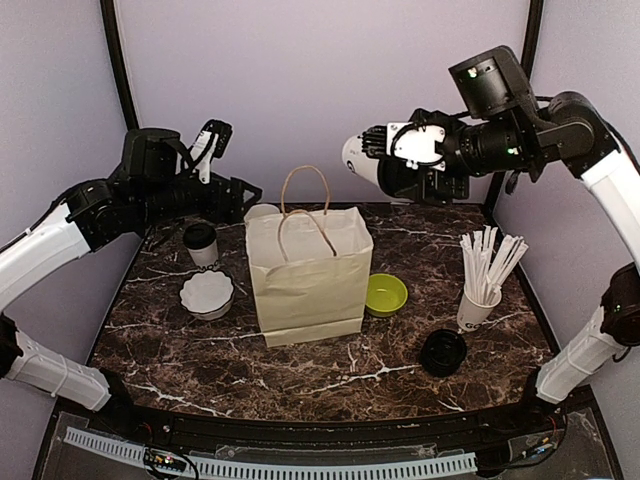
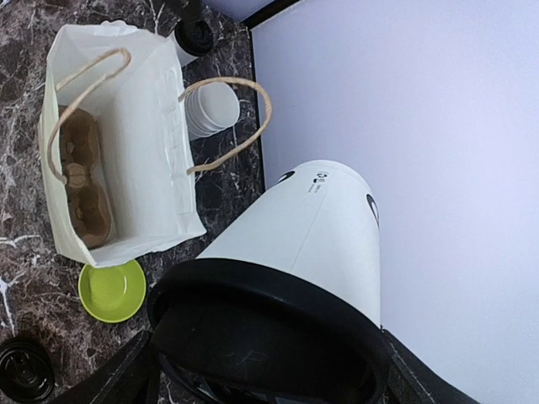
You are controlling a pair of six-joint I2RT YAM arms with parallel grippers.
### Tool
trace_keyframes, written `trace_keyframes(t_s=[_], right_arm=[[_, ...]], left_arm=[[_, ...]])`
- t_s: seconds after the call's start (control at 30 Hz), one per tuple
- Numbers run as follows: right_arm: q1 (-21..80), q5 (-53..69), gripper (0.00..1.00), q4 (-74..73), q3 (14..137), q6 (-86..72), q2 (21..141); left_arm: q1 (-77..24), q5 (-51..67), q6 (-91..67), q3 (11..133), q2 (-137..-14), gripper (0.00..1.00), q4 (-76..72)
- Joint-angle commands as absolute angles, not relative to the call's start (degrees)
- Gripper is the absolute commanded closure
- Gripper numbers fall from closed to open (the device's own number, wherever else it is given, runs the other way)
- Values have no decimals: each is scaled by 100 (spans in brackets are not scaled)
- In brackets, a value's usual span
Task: Pack the takeout coffee
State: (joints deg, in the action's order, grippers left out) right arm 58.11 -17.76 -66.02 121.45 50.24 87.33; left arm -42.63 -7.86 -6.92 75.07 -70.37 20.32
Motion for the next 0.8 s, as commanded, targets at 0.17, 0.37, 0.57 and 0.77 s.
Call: trace_keyframes(t_s=[0.17, 0.37, 0.57, 0.77], right_arm=[[5815, -373, 50, -8137, 10527, 4575, 8100], [6267, -420, 49, -8134, 9292, 4770, 7896], [6240, -637, 55, -8139, 9531, 4825, 8231], [6334, -106, 49, -8130, 8856, 5014, 8348]], left_arm=[[-4235, -1239, -570, 7463, -6618, 19, 2352], [-4229, -1301, -707, 7288, -6523, 18, 2379], [-4229, -1247, -812, 7258, -6507, 18, 2382], [-4226, -1264, -751, 7249, -6555, 18, 2383]])
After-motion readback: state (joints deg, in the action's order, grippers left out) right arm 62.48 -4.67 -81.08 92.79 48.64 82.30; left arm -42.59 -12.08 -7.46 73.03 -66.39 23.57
